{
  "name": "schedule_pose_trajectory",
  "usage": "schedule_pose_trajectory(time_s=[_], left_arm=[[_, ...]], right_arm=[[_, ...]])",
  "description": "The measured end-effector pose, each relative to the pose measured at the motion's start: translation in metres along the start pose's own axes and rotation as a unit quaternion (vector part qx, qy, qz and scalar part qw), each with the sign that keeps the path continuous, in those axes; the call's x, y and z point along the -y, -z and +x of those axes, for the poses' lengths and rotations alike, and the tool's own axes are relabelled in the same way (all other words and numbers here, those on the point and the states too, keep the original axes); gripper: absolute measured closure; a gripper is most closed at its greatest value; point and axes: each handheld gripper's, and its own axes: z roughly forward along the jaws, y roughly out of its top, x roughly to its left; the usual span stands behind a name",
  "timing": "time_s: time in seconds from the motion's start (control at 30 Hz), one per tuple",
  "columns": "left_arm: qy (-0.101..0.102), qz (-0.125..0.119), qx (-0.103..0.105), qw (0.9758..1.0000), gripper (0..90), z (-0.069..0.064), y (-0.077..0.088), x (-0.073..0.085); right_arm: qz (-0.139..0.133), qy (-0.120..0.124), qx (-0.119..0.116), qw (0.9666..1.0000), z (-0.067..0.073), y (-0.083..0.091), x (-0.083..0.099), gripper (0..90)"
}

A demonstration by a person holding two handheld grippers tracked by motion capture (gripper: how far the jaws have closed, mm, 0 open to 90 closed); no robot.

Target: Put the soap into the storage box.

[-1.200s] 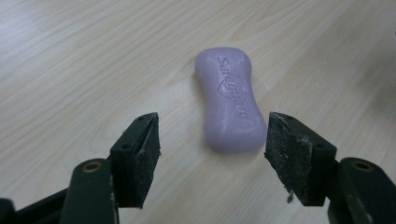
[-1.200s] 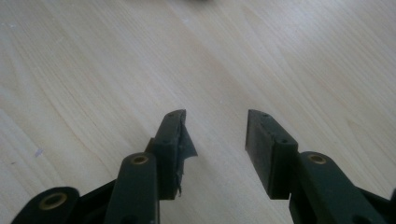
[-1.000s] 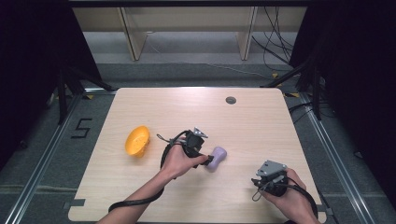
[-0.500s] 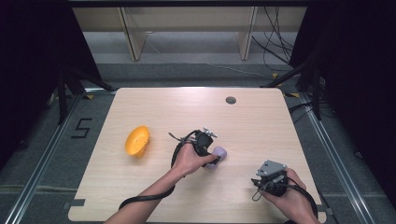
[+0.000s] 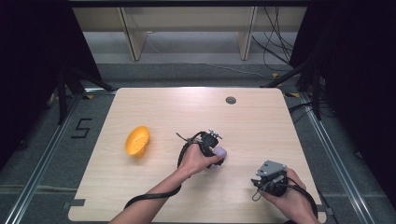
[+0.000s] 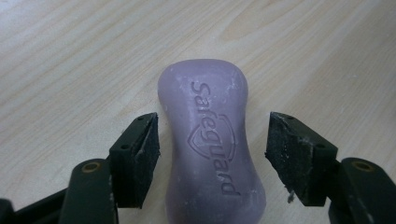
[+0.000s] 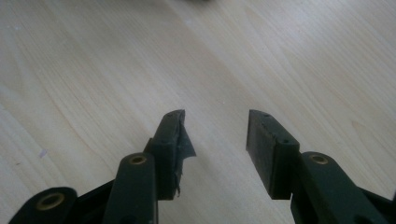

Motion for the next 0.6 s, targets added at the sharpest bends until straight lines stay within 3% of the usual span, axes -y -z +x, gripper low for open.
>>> schedule_pose_trajectory(time_s=[0.6], left_arm=[[0.005, 0.011, -0.012, 0.9999, 37.8, -0.0014, -0.008, -0.0009]], right_arm=[[0.0, -0.001, -0.002, 1.0, 0.0006, -0.001, 0.0, 56.9]])
